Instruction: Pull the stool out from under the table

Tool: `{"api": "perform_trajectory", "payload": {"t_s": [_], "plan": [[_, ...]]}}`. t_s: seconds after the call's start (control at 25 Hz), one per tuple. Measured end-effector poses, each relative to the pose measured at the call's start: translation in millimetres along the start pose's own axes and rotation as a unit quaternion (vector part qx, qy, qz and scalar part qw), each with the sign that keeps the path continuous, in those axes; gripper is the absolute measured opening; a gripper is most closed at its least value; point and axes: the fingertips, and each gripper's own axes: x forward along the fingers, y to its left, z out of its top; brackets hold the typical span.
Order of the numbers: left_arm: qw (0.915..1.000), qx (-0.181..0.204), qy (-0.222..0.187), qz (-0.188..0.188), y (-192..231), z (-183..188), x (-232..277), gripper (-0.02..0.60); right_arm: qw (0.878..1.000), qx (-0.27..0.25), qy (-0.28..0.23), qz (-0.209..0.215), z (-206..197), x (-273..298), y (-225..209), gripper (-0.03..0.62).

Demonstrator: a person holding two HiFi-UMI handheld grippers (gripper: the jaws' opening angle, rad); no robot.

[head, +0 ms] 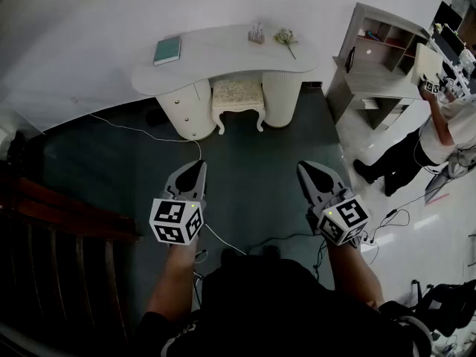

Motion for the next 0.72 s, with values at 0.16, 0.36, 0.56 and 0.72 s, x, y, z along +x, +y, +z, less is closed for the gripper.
{"api": "perform_trajectory", "payload": {"t_s": [0.16, 0.36, 0.56, 0.72], "plan": [[0.9998, -0.016, 0.007, 0.007, -12, -9, 0, 0.009, 1.0, 0.006, -0.002, 0.007, 1, -8, -4, -0.002], [0.9995, -0.024, 0.016, 0.013, -27, -19, 0, 0.009, 1.0, 0.01, 0.002, 0.013, -7, -22, -11, -0.002], [0.9994, -0.024, 0.019, 0.018, -48, -19, 6, 0.009, 1.0, 0.012, 0.002, 0.018, -10, -40, -25, -0.002], [0.9989, -0.034, 0.024, 0.021, -65, -27, 7, 0.009, 0.999, -0.019, 0.007, 0.026, -14, -53, -27, 0.002]]}}
